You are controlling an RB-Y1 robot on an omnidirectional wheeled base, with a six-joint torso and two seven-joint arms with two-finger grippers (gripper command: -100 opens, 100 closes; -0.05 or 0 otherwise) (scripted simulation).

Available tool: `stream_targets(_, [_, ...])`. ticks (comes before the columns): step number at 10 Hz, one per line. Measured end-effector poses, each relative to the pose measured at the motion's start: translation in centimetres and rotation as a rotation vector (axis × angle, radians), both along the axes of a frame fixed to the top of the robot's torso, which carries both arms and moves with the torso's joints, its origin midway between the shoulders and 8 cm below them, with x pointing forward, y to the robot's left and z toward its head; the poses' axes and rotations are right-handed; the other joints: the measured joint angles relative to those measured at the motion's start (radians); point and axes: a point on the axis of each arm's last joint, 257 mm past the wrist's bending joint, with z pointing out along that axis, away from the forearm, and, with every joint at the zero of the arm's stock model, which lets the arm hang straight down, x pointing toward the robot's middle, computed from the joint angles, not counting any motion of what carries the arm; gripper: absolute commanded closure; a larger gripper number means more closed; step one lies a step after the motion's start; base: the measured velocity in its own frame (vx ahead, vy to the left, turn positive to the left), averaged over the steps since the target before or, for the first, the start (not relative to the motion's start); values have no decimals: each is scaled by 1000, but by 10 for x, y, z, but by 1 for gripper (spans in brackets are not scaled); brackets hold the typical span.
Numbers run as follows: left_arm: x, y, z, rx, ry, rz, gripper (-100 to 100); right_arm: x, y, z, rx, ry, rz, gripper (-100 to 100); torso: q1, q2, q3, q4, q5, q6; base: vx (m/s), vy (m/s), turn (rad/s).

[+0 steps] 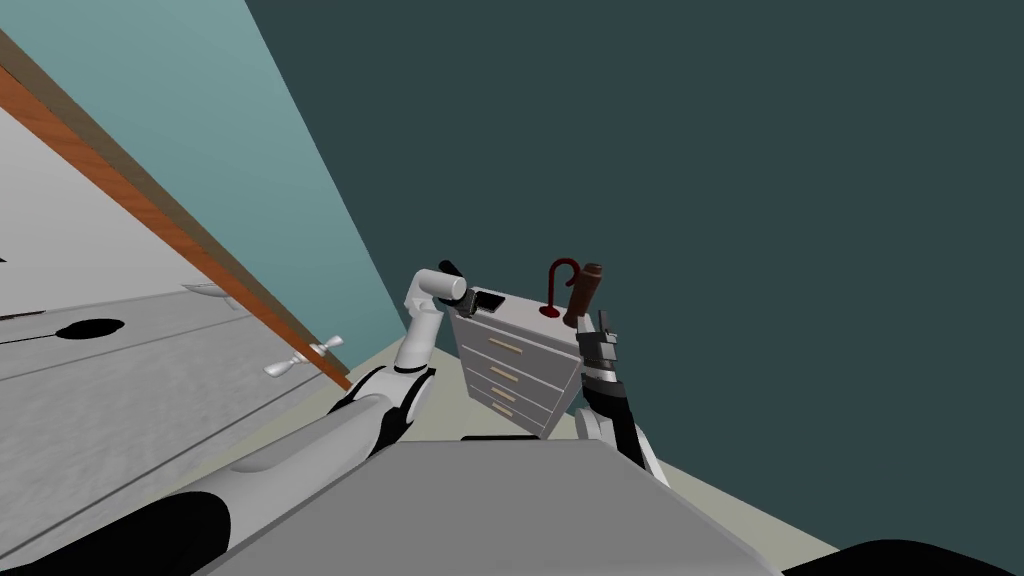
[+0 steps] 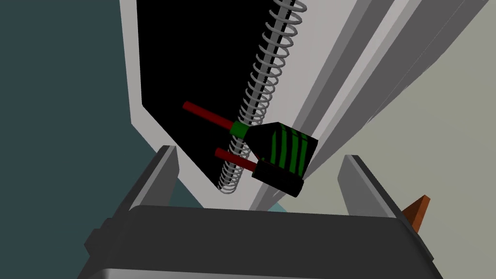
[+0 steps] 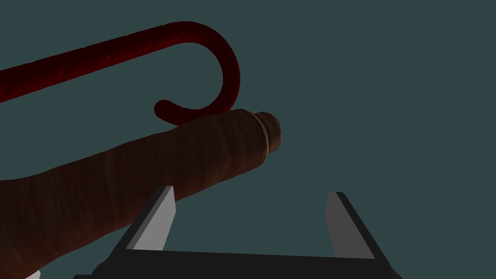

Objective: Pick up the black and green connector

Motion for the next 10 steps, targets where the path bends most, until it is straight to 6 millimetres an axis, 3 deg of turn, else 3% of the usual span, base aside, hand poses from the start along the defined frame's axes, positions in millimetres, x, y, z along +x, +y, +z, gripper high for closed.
stream_targets(2, [7, 4, -6, -1, -1, 10, -100, 0, 0, 0, 0, 0, 0, 0, 0, 0, 0, 0, 0, 0, -5, 9, -30])
stream_targets(3, [7, 4, -6, -1, -3, 10, 100, 0, 0, 0, 0, 0, 0, 0, 0, 0, 0, 0, 0, 0, 0, 0, 0])
stream_targets(7, [7, 4, -6, 0, -2, 10, 100, 0, 0, 0, 0, 0, 0, 0, -1, -1, -1, 0, 0, 0, 0, 0, 0])
stream_targets(8, [7, 4, -6, -1, -3, 11, 0, 0, 0, 0, 0, 0, 0, 0, -1, -1, -1, -1, 0, 0, 0, 0, 0])
stream_targets(9, [7, 4, -6, -1, -3, 11, 100, 0, 0, 0, 0, 0, 0, 0, -1, -1, -1, -1, 0, 0, 4, -7, 95])
stream_targets(10, [4, 1, -2, -1, -6, 4, 100, 0, 0, 0, 0, 0, 0, 0, -1, -1, -1, 0, 0, 0, 10, -19, 78])
